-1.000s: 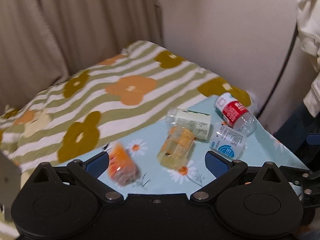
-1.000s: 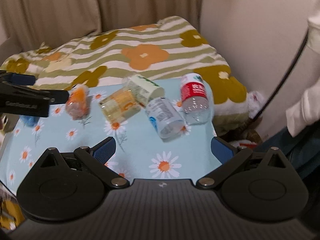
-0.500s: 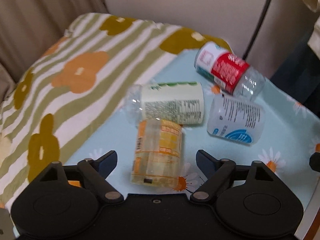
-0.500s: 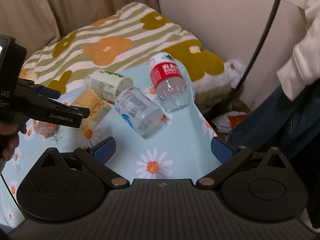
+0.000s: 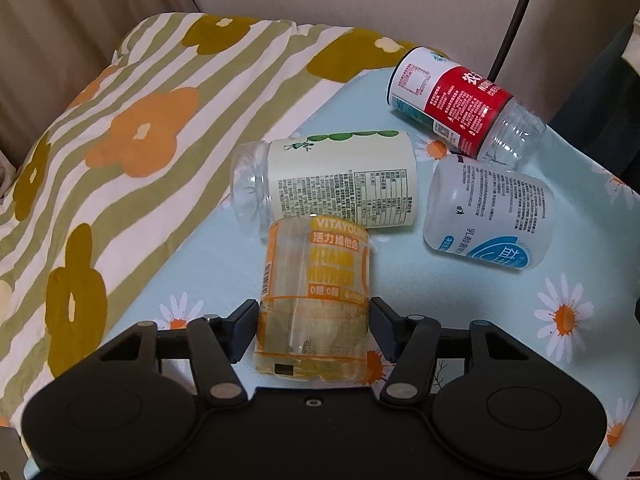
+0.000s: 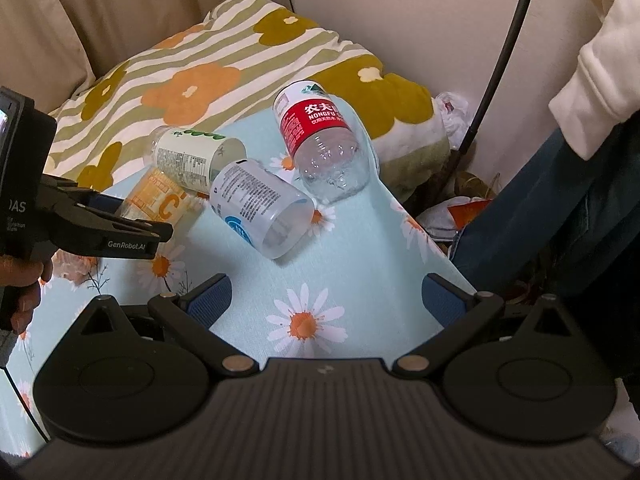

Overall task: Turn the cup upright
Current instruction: 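Lift the yellow-labelled cup with the left gripper and rotate it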

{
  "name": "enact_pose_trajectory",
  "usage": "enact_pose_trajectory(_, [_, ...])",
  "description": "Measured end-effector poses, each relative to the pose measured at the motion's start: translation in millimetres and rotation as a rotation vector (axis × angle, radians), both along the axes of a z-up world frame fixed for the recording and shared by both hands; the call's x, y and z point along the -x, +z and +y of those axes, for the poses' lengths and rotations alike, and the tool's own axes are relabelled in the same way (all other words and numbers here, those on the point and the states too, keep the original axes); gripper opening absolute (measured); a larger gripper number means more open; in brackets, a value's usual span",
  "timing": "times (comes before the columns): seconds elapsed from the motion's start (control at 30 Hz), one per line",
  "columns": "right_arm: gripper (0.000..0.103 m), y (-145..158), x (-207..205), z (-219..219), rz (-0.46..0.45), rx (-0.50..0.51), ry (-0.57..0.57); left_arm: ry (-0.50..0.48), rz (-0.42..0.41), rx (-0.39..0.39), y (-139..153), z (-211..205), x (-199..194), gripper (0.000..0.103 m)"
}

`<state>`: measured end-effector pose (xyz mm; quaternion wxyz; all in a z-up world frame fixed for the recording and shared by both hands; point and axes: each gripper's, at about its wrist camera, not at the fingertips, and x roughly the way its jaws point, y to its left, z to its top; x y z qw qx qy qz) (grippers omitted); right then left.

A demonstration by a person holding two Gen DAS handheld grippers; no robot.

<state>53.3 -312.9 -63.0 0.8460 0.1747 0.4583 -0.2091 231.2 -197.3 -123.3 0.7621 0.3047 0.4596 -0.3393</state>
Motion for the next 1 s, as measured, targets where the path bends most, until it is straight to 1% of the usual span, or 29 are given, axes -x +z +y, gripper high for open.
enact_pose_trajectory(0.2, [0.103, 9, 5, -1, -0.018, 0.007, 0.011, 0.019, -0.018, 0.026, 15, 2, 9, 0.064])
enact_pose_trajectory(0.43, [0.103, 27, 13, -1, -0.043, 0.028, 0.068, 0.095, -0.044, 0.084, 48, 12, 30, 0.064])
enact_pose_trajectory(0.57, [0.103, 38, 17, -1, -0.061, 0.039, 0.13, 0.189, -0.063, 0.141, 71, 26, 49, 0.064])
enact_pose_trajectory(0.73, [0.103, 50, 20, 2, -0.104, 0.049, 0.241, 0.328, -0.101, 0.196, 94, 48, 79, 0.064])
enact_pose_trajectory(0.87, [0.103, 53, 21, 10, -0.124, 0.058, 0.354, 0.457, -0.118, 0.24, 102, 66, 105, 0.064])
enact_pose_trajectory(1.0, [0.103, 49, 20, 20, -0.128, 0.066, 0.455, 0.584, -0.112, 0.262, 101, 82, 131, 0.064])
